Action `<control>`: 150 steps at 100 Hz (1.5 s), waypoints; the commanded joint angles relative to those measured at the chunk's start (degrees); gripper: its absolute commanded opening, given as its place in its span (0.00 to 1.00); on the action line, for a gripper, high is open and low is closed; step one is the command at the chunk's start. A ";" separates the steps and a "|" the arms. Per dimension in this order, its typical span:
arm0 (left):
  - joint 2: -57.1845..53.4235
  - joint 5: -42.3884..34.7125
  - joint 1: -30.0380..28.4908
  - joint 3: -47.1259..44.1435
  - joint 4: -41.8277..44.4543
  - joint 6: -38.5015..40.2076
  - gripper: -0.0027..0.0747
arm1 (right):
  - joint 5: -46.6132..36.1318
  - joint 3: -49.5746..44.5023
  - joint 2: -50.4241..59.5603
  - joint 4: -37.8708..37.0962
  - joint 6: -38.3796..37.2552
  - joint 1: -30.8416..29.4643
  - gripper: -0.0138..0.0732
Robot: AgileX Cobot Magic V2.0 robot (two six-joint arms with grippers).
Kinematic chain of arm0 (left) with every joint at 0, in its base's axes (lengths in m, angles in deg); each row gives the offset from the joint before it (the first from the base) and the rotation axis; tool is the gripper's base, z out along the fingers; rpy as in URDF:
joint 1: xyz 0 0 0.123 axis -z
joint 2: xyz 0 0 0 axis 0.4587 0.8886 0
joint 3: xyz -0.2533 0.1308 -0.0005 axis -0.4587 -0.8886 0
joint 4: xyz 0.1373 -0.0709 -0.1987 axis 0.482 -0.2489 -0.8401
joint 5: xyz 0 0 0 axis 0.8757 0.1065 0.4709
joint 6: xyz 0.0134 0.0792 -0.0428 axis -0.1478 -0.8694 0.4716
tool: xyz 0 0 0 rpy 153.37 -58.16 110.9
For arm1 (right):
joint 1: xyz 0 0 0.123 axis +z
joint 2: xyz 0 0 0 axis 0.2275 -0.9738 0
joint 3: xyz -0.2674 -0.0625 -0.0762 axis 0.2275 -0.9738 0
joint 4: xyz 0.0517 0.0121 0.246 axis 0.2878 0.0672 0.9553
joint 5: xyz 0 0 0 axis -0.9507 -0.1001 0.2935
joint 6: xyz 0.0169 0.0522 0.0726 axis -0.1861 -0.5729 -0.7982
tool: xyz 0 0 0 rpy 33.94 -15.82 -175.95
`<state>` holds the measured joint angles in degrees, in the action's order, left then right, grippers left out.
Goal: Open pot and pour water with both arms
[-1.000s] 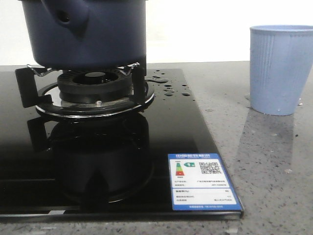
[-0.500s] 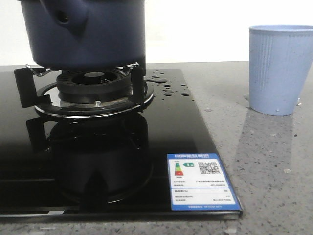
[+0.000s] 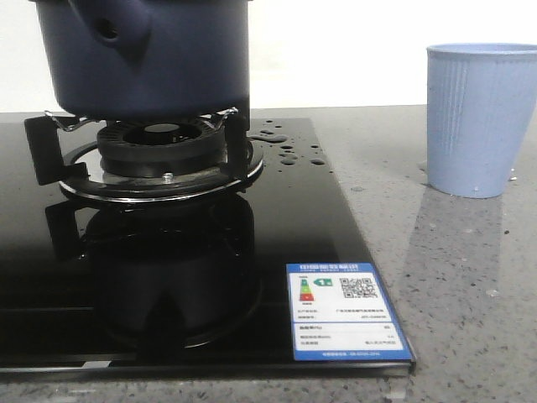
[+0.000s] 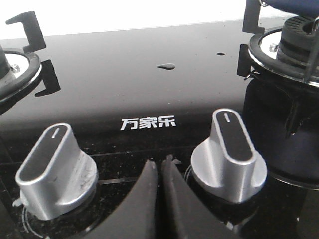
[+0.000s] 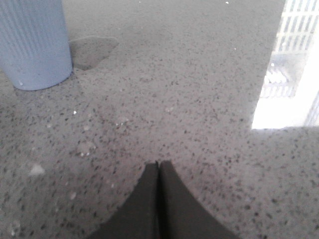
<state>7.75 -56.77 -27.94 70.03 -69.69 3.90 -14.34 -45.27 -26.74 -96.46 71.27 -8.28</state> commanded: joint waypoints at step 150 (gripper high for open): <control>-1.47 -3.05 -0.04 -2.22 -0.32 0.46 0.01 | -0.24 -0.32 5.27 2.99 1.11 -0.81 0.08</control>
<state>7.75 -56.77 -27.94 70.03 -69.69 3.90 -12.76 -45.27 -22.70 -93.47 71.77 -8.76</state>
